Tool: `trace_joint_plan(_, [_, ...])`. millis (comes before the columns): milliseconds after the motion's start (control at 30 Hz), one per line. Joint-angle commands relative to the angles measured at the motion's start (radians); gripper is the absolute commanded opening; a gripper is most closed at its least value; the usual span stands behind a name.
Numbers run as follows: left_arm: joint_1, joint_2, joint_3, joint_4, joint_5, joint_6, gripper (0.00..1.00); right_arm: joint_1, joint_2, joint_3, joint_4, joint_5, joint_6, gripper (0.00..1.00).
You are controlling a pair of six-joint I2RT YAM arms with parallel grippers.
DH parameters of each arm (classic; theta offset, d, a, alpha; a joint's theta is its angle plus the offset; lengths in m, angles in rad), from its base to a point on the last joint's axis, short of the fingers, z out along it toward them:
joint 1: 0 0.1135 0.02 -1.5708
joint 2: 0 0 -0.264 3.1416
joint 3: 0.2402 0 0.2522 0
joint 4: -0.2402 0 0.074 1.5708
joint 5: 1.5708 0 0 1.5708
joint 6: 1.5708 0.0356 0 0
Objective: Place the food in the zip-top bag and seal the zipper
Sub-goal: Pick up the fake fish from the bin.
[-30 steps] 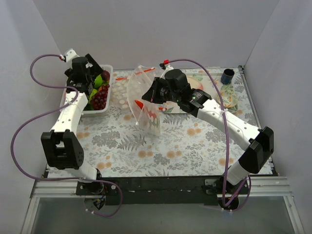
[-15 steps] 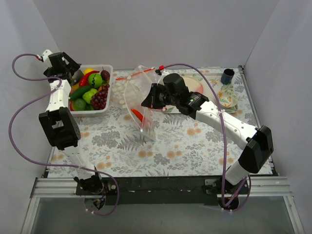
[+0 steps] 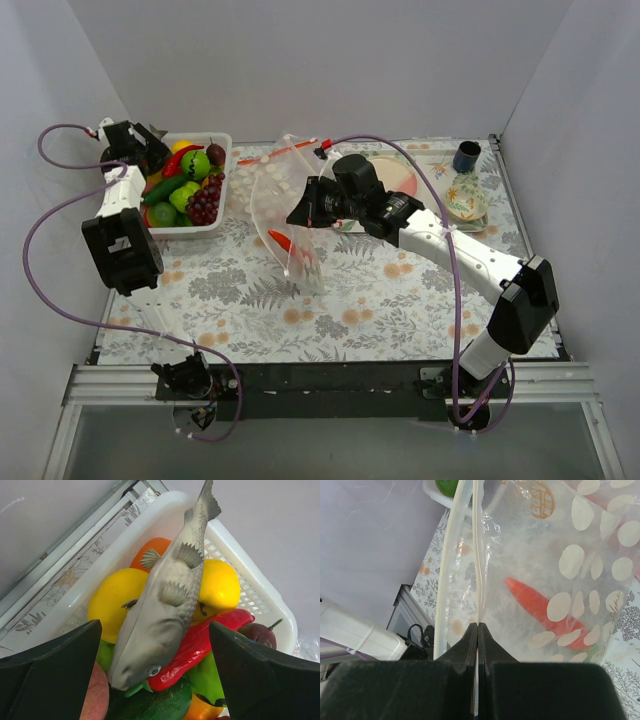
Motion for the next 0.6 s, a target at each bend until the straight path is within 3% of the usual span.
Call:
trace_joint_plan(0, [0.003, -0.008, 0.036, 0.025, 0.021, 0.002, 0.88, 0.003, -0.008, -0.009, 0.055, -0.023, -0.025, 0.01])
trace_joint_plan(567, [0.003, 0.039, 0.047, 0.080, 0.056, -0.009, 0.57, 0.005, -0.002, 0.007, 0.044, -0.019, -0.015, 0.01])
